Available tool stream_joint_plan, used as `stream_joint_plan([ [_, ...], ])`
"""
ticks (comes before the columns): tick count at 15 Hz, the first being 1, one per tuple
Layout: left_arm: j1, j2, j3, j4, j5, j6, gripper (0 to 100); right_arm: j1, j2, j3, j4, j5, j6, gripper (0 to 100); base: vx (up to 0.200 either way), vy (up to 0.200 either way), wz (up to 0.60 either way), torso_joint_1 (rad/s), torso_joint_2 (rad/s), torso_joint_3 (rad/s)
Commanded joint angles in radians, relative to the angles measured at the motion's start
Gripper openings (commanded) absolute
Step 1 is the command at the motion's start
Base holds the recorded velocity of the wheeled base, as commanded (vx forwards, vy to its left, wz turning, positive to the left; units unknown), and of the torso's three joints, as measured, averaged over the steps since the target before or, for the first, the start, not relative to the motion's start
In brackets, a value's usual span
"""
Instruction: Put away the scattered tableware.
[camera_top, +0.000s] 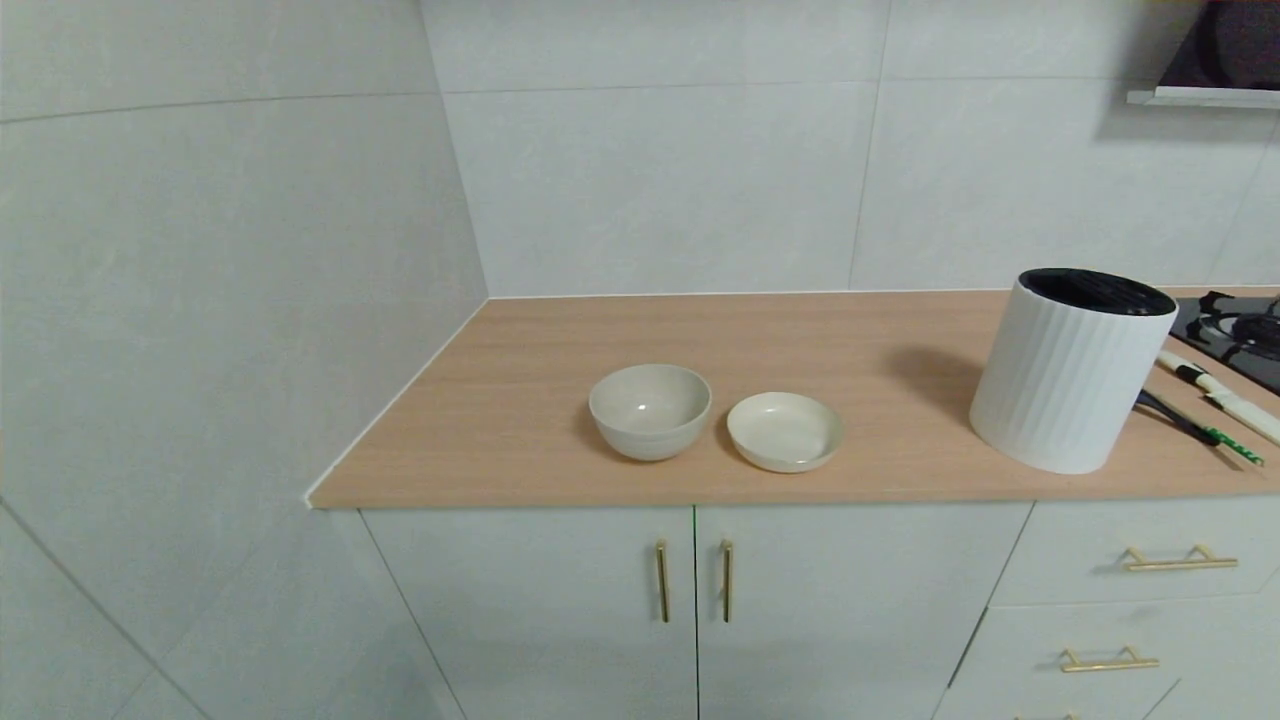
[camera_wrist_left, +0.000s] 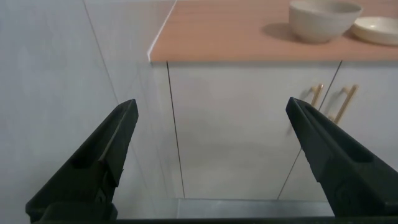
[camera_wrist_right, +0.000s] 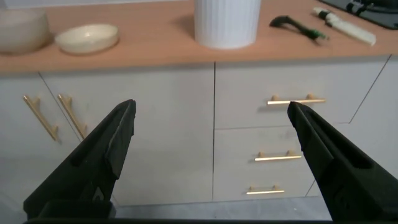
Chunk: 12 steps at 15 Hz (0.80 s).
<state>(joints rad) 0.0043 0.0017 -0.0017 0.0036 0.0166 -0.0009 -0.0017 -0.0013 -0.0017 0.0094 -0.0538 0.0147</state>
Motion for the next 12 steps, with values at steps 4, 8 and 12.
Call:
stream_joint_plan([
  [4,0.002,0.000,0.000,-0.001,0.000,-0.001,100,0.000,0.001,0.000,0.000,0.000,0.001,100,0.000,0.000,0.00,-0.232,0.52,0.293],
  [8,0.000,0.001,0.000,-0.002,0.000,0.001,100,0.000,0.001,0.000,0.000,0.000,0.001,100,0.000,0.000,0.00,-0.215,0.50,0.285],
  [12,0.000,0.001,0.000,-0.001,0.000,-0.001,100,0.000,0.001,0.002,0.000,0.000,0.001,100,0.000,0.000,0.00,-0.193,0.48,0.283],
])
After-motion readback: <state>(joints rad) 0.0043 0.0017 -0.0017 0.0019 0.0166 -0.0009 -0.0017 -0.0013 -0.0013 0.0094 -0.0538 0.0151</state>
